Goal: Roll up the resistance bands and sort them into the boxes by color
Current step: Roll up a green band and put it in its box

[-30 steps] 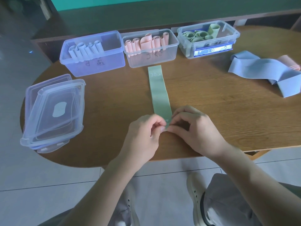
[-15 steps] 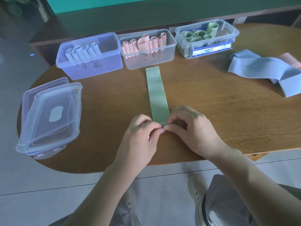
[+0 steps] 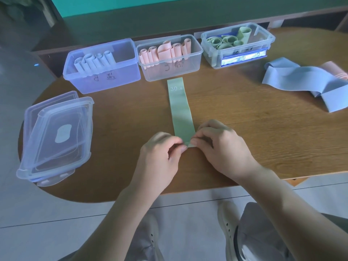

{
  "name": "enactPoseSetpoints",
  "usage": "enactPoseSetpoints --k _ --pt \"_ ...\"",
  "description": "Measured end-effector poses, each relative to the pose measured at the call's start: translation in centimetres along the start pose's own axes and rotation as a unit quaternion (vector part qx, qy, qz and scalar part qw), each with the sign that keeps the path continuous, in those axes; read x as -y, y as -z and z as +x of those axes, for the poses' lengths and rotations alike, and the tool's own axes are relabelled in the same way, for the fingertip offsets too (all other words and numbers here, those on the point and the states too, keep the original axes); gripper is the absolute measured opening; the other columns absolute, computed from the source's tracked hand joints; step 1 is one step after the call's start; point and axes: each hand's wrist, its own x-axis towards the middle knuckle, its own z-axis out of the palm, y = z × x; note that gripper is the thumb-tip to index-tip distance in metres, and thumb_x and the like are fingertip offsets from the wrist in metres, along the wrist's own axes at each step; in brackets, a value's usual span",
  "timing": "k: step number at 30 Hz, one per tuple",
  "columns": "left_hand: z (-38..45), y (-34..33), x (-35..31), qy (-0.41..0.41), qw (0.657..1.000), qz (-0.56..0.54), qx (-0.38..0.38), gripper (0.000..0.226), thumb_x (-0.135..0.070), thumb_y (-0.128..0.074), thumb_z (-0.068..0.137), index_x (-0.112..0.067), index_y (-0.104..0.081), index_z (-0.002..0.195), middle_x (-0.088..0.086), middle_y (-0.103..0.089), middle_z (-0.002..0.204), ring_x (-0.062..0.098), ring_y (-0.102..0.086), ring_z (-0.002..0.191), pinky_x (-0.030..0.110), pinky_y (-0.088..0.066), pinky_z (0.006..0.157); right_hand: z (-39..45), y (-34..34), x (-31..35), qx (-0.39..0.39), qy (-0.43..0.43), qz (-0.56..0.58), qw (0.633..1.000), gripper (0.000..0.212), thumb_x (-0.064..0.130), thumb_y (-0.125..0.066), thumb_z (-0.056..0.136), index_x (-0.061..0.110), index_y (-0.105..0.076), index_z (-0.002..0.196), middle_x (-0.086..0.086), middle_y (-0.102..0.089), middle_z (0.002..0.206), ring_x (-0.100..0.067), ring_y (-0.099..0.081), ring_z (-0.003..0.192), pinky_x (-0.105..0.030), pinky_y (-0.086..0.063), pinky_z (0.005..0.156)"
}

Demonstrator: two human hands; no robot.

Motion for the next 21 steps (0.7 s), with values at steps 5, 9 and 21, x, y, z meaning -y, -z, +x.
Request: enactPoseSetpoints --k 5,9,21 --pt "0.3 0.1 0.3 0.018 1.0 -0.008 0.004 0.006 -0.014 -0.083 0.081 -0.014 -0.081 0.087 0.0 -0.069 0.084 0.009 -0.059 0.075 0.021 -0.048 0.069 -0.1 0.1 -0.1 0.004 0.041 0.032 0.999 0.004 0.03 -0.07 0.092 0.026 -0.07 0.093 0.017 -0.059 0.102 0.001 -0.054 0.08 -0.033 -0.051 0.065" --pt "0.7 0.0 0.6 0.022 1.0 -0.009 0.007 0.005 -0.018 -0.082 0.083 -0.015 -0.082 0.087 0.001 -0.068 0.083 0.011 -0.058 0.074 0.019 -0.047 0.068 0.0 0.5 -0.3 0.024 0.046 0.035 0.998 0.008 0.036 -0.07 0.091 0.03 -0.072 0.095 0.018 -0.061 0.104 -0.003 -0.059 0.084 -0.036 -0.054 0.068" --pt "1.0 0.1 0.7 0.048 0.998 -0.025 0.021 0.005 -0.019 -0.079 0.087 -0.019 -0.079 0.092 -0.003 -0.064 0.091 0.006 -0.057 0.08 0.017 -0.048 0.07 1.3 0.4 -0.5 0.032 0.004 0.018 0.999 0.006 0.037 -0.07 0.092 0.036 -0.075 0.095 0.021 -0.065 0.102 -0.008 -0.062 0.091 -0.031 -0.051 0.075"
